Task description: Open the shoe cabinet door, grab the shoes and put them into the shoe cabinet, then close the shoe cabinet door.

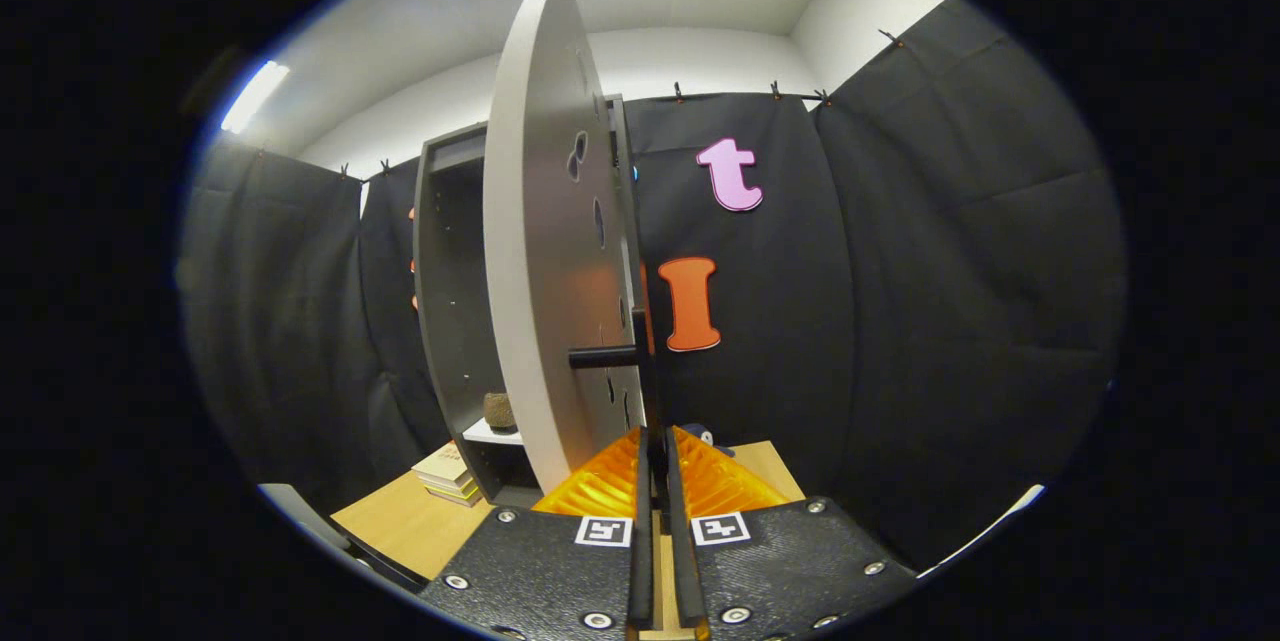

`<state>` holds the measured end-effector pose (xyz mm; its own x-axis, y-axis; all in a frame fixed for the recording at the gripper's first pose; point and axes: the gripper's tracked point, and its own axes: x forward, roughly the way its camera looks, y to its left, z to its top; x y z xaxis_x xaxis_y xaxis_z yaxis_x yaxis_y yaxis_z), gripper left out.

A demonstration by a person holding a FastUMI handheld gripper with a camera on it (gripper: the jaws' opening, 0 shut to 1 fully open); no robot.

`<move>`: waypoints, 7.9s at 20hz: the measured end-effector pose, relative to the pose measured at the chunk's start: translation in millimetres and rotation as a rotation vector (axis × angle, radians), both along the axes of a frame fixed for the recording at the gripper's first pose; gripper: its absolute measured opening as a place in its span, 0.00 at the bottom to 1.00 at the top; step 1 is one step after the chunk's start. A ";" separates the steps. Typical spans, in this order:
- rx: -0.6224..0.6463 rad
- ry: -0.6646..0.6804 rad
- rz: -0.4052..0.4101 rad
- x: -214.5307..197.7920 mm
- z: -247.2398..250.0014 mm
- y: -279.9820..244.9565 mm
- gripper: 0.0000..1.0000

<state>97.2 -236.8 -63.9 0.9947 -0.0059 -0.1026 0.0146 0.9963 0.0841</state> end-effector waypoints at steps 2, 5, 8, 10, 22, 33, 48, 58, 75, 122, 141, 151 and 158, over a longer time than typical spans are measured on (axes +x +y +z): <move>0.033 0.007 -0.035 -8.5 3.3 -2.2 0.10; 0.026 0.002 -0.122 -26.0 10.9 -8.0 0.13; -0.002 -0.023 -0.215 -44.8 23.9 -1.9 0.28; -0.009 -0.050 -0.241 -57.7 34.3 16.1 0.37; -0.064 0.064 -0.152 -50.7 -21.3 175.5 0.86; -0.026 0.245 -0.053 13.7 -132.7 217.6 0.89; 0.051 0.477 0.031 70.7 -305.7 230.1 0.85; -0.008 0.589 0.037 94.9 -435.1 235.3 0.71; -0.029 0.600 0.004 147.0 -494.4 233.4 0.28; -0.094 0.331 -0.045 245.0 -141.4 231.8 0.07; -0.073 0.359 0.036 418.6 -144.6 205.3 0.07; -0.028 0.432 0.050 459.6 -183.8 206.4 0.07; -0.011 0.457 0.039 457.4 -193.3 210.7 0.13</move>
